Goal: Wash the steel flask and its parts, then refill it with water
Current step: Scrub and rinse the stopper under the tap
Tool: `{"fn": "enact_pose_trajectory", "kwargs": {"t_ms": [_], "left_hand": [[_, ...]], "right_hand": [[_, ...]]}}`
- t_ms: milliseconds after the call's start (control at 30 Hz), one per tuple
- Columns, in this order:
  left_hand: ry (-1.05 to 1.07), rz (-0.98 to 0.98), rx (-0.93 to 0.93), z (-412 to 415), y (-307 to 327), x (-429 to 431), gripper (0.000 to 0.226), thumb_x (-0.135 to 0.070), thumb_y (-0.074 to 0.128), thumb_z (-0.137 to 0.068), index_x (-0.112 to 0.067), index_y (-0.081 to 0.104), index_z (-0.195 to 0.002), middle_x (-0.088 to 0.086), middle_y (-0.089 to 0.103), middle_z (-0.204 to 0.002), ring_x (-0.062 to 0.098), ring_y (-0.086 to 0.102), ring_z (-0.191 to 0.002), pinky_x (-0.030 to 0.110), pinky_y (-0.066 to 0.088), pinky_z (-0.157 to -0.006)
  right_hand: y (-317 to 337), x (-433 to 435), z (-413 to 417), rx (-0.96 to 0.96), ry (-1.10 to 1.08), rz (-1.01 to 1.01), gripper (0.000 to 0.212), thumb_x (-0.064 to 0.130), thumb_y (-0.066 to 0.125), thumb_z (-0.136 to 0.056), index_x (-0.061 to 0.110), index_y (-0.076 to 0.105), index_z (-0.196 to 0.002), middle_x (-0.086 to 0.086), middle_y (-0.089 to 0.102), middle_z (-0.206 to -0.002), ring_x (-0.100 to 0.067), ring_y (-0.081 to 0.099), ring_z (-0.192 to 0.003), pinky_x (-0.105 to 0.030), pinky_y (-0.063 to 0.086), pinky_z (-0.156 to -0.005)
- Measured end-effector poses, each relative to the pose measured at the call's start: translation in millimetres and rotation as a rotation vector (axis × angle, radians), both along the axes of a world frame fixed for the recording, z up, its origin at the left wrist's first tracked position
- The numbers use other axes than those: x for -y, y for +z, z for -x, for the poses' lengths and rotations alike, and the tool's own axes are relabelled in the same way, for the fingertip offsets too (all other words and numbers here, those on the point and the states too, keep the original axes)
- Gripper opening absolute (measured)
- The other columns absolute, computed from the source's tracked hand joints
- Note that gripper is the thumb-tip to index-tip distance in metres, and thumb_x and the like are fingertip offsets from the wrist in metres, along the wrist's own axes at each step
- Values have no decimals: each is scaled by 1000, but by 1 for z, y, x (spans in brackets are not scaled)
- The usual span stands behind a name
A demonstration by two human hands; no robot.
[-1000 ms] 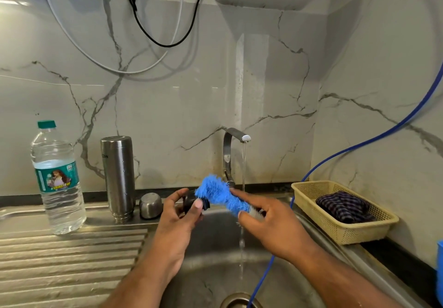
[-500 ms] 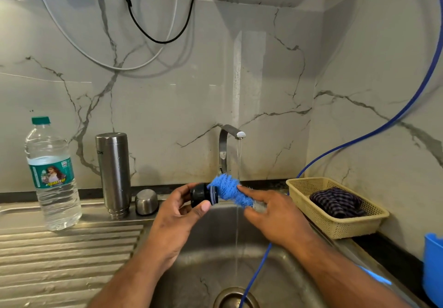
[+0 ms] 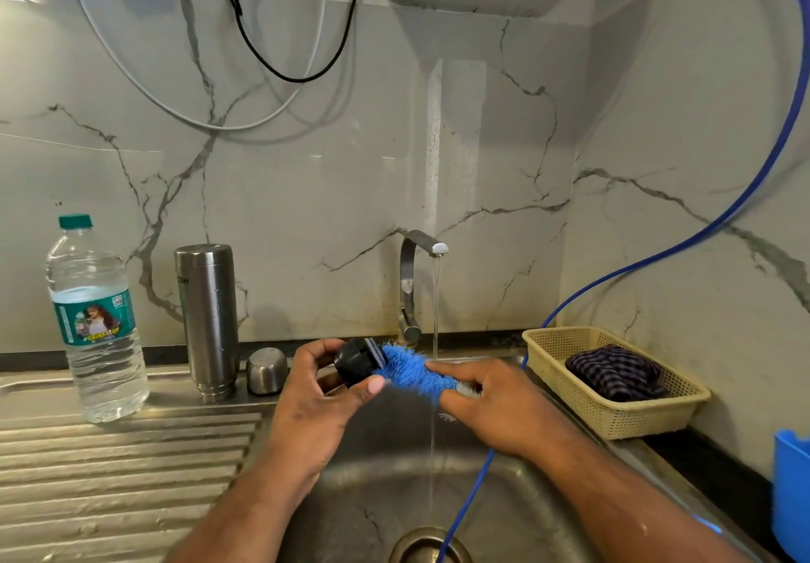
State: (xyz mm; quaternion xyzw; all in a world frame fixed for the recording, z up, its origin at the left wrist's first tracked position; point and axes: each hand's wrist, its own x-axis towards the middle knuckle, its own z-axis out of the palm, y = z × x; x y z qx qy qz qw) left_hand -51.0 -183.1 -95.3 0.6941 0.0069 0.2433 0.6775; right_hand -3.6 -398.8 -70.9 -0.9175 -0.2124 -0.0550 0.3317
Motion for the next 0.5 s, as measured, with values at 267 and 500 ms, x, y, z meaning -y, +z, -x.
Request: {"fn": "enact_pose_trajectory", "kwargs": {"t_ms": [267,500], "left_hand": [[180,-53,-9,-7,-8,-9,58,-33,89,-71,-36,55,-119,-11,63,-115,12,62,-107,45,56,-95],[-24,-194,-77,-6,-11,-5,52,-40,87,-72,-43,63,-118,-17,70,-115,6,62,-115,40,52,-101]], "right_hand": [[6,-1,7,-81,41,-62,36,40,57,-100,46,61,-135,8,72,-83,0,57,-54,-18,47,-50],[8,-2,9,78,-48,-108,47,41,63,-91,60,56,-133,26,69,-92,1,53,-51,-15,41,-50]]}}
